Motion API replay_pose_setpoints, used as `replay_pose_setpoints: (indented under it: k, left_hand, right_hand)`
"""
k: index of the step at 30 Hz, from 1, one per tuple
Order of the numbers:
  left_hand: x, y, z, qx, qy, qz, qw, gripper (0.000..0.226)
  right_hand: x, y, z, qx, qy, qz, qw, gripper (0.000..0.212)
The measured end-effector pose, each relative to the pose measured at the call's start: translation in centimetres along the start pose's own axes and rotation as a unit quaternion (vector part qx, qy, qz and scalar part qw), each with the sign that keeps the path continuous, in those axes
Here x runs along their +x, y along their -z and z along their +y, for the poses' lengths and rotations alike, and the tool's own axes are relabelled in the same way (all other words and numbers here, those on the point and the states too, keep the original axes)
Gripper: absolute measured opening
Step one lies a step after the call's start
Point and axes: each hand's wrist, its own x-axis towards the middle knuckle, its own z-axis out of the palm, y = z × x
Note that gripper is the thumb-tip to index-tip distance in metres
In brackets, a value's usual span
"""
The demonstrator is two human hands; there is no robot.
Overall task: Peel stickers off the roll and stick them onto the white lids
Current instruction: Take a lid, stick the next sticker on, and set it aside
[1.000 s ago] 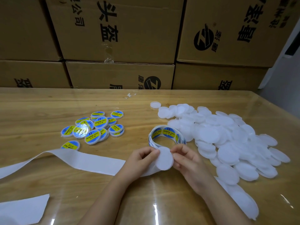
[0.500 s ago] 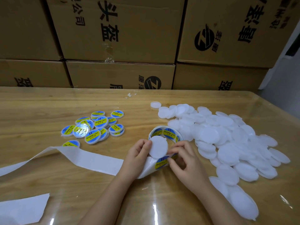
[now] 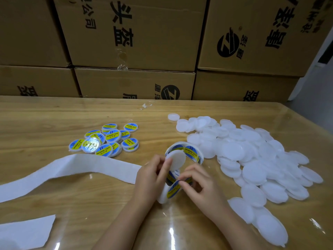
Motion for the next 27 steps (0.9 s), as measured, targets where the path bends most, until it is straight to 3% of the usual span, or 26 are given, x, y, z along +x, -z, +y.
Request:
replay_pose_setpoints:
  k: [8, 20, 24, 27]
  left_hand:
    - [-0.2, -0.3, -0.1, 0.015, -0.019, 0.013, 1.0, 0.032]
    - [-0.2, -0.1, 0.5, 0.106, -0.064, 0.012, 0.992, 0.044]
    - [-0.2, 0.0, 0.5, 0.121, -0.06, 0.019, 0.991, 0.043]
    - [-0.1, 0.0, 0.3, 0.124, -0.059, 0.02, 0.99, 0.042]
  right_hand:
    - [0.1, -0.2, -0.7, -0.13, 0.146, -0.039, 0.98, 0.005]
    - [-0.2, -0.8, -1.4, -0.059, 0.174, -0.043, 0.982, 0.008]
    - [-0.1, -0.7, -1.6, -0.115, 0.203, -0.064, 0.97, 0.021]
    - [0.0, -0.7, -1.6, -0.132, 0.212, -0.061, 0.966, 0.02]
